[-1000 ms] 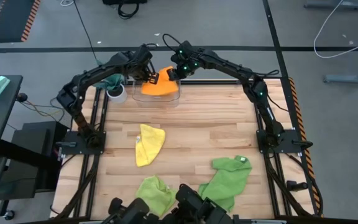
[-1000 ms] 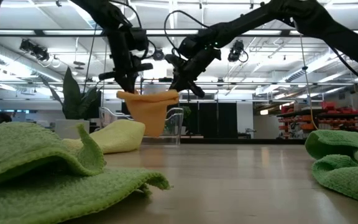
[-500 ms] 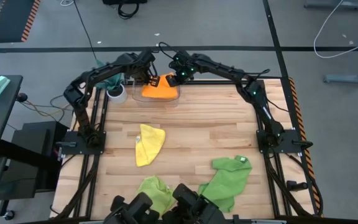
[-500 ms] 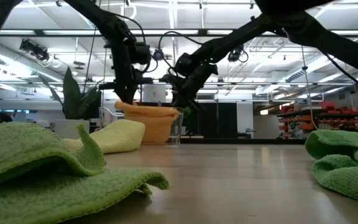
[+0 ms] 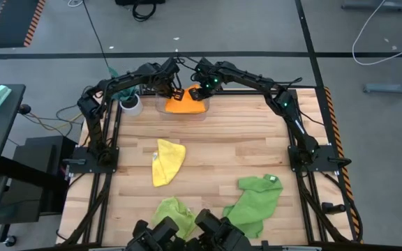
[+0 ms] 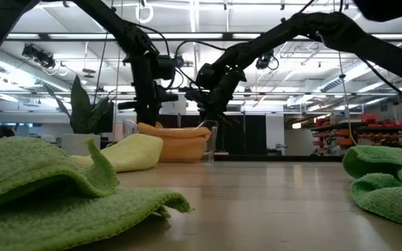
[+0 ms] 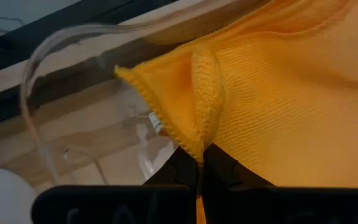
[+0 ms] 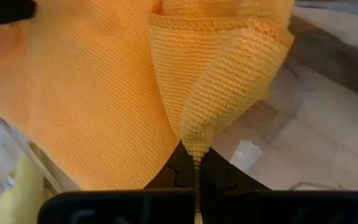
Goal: Fold microfiber towels
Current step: Put the orange towel into the transparent bin
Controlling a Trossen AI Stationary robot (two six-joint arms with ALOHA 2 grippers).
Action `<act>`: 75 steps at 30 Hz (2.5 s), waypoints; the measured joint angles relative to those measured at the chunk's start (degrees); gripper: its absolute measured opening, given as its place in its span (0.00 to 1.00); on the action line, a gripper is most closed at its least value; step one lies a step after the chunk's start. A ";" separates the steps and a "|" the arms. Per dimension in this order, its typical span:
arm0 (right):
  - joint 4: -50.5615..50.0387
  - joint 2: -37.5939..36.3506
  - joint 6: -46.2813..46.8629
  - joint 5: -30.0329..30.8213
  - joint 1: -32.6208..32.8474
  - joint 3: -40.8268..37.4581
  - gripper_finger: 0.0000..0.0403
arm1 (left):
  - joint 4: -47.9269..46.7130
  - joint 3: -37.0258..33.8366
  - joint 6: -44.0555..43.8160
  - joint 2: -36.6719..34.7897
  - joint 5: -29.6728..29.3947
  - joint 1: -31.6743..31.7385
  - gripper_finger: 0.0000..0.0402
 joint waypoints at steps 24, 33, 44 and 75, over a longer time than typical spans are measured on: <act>-0.70 -0.62 0.06 2.03 0.27 -0.09 0.30 | -0.06 0.00 2.14 -0.01 1.49 0.28 0.37; -1.75 -4.16 -0.67 5.47 -1.31 -0.09 0.33 | -0.08 0.00 1.92 -0.35 2.76 -0.13 0.45; -2.15 -5.73 -3.60 5.04 -0.95 -0.07 0.29 | 1.05 0.28 1.70 -7.83 5.87 -0.85 0.42; -2.50 -3.29 -15.21 14.47 3.86 -1.20 0.01 | 1.95 0.33 -0.52 -34.14 5.58 -8.75 0.36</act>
